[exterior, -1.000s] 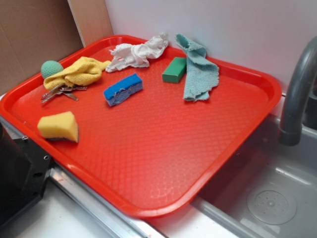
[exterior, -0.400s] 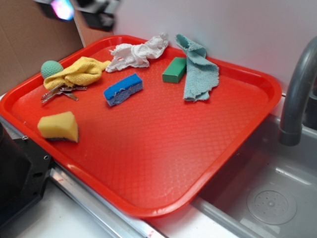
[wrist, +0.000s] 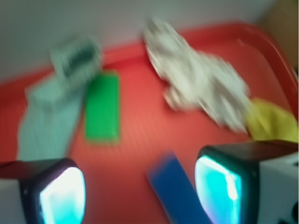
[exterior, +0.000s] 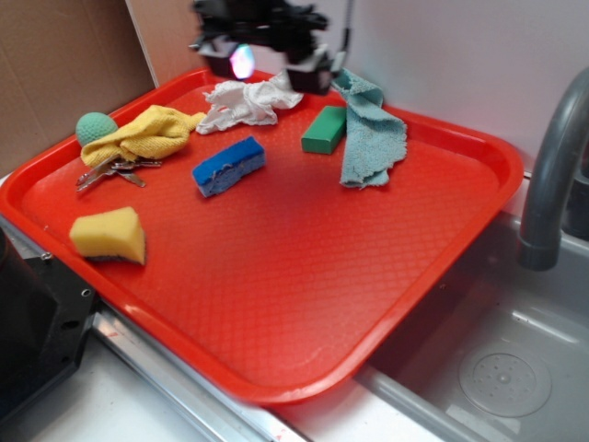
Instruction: Grab the green block.
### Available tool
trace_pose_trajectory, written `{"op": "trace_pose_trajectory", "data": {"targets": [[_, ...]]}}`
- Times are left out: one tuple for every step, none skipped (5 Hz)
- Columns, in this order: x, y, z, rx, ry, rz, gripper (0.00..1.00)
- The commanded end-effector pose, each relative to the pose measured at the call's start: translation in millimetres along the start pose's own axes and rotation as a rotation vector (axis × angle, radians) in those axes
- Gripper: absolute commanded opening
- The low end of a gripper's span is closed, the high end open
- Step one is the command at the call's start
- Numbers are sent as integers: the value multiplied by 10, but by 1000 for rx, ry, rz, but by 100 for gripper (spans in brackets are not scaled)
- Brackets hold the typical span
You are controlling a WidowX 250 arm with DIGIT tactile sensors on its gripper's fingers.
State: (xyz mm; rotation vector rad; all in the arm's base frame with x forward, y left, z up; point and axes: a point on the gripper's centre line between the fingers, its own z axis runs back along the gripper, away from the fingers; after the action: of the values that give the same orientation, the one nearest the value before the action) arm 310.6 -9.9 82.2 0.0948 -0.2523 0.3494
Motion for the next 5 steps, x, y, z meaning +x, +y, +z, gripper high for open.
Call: {"op": "trace_pose_trajectory", "data": {"targets": [[125, -24, -141, -80, -14, -89, 100], [-30, 103, -80, -93, -6, -102, 100], [-107, 135, -208, -77, 18, -107, 100], [-60, 60, -322, -86, 14, -116, 100], [-23, -59, -386, -132, 2, -102, 100]]}}
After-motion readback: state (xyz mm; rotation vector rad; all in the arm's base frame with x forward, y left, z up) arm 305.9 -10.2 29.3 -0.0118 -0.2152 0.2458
